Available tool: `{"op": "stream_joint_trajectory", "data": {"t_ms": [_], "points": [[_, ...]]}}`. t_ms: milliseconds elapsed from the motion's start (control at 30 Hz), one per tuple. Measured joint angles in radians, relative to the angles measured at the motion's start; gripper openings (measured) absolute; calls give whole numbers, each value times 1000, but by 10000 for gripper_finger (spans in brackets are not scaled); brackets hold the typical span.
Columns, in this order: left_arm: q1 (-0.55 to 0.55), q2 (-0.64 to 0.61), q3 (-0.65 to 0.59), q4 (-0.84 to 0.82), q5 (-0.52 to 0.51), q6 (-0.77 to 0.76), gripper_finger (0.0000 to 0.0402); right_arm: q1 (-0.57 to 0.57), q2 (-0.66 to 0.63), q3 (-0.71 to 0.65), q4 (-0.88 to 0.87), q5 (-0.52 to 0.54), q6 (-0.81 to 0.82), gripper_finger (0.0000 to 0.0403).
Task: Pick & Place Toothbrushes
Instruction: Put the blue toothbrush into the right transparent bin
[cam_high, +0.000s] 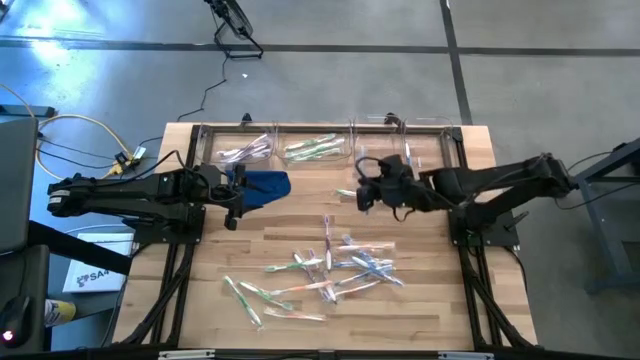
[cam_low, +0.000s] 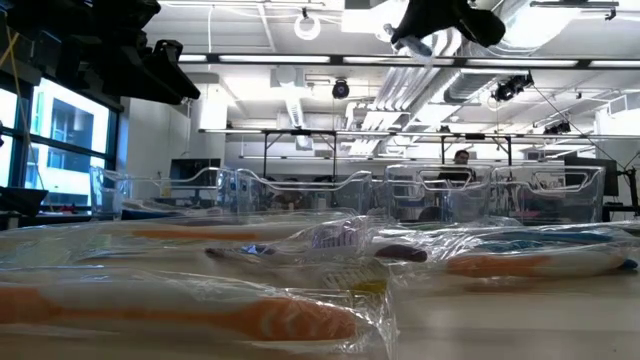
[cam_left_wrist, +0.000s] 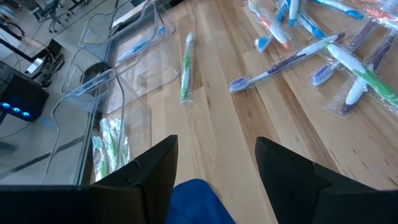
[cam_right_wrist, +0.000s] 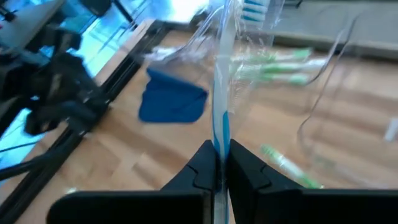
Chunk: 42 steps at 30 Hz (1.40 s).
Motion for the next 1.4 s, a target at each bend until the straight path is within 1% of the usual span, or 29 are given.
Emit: {"op": "stream_joint_trajectory", "data": {"t_ms": [267,400,467,600,733,1067,1200,1400], "points": [[0,0,0,0,0,0,210,-138,0,0,-35,60,-114,13],[0,0,0,0,0,0,210,-206,0,0,-124,117,-116,12],[0,0,0,0,0,0,210,-244,0,0,-191,140,-96,12],[0,0,0,0,0,0,210,-324,0,0,-320,147,-19,12],[0,0,0,0,0,0,210,-396,0,0,-387,145,23,12],[0,0,0,0,0,0,210,-552,11,0,-392,148,-4,12],[0,0,0,0,0,4,210,-598,59,0,-402,148,-7,12],[0,0,0,0,0,5,210,-665,163,0,-409,144,-40,12]]}}
